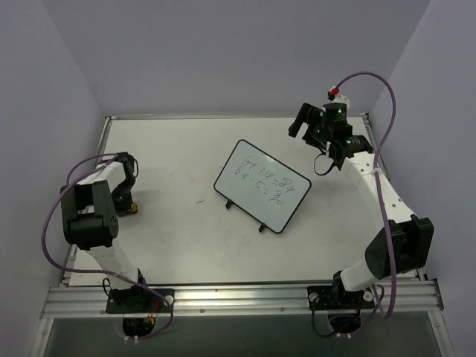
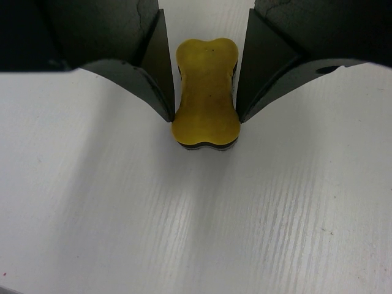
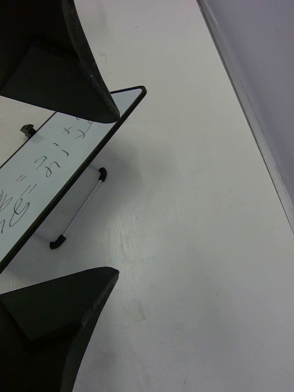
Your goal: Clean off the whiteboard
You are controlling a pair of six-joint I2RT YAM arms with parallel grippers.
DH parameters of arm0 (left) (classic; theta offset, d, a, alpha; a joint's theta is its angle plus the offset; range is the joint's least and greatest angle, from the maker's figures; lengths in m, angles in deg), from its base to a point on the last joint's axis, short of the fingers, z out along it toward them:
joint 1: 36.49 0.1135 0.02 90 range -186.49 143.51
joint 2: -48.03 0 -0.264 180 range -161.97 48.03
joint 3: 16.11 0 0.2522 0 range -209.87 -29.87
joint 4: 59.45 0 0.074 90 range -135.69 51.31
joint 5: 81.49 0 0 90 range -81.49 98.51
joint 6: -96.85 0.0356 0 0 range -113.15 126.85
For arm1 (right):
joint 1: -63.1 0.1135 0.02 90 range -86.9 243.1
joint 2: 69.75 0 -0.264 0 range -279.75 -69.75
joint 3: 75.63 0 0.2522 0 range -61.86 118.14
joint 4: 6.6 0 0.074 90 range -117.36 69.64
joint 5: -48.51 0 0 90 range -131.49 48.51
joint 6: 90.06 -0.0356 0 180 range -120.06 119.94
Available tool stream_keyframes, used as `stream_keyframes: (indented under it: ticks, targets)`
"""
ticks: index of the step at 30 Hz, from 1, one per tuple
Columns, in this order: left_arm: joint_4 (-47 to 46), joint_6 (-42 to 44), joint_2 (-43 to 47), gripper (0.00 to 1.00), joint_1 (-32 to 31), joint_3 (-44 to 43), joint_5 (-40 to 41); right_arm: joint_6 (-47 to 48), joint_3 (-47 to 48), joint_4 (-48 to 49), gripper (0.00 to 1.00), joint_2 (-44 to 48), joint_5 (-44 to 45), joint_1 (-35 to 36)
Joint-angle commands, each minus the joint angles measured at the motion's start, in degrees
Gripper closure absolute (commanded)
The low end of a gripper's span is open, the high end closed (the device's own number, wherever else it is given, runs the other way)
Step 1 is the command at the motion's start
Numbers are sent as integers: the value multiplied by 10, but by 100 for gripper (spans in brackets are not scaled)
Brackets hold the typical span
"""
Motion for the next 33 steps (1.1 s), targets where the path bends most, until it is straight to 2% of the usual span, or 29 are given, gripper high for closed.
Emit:
stream_keyframes:
  ticks: [1,9,15,20,33]
  targets:
    - [14,17,-6,48,5,-26,-4,9,2,5,0,19,11,4]
    - [27,39,-26,46,5,-48,-12,9,-1,7,0,28,14,4]
    - [35,48,-33,42,5,-58,-15,11,-2,7,0,35,15,5]
    - [42,54,-40,35,3,-67,-17,11,-1,7,0,39,15,4]
    - [53,79,-61,38,-6,-99,-9,11,-4,9,0,49,14,5]
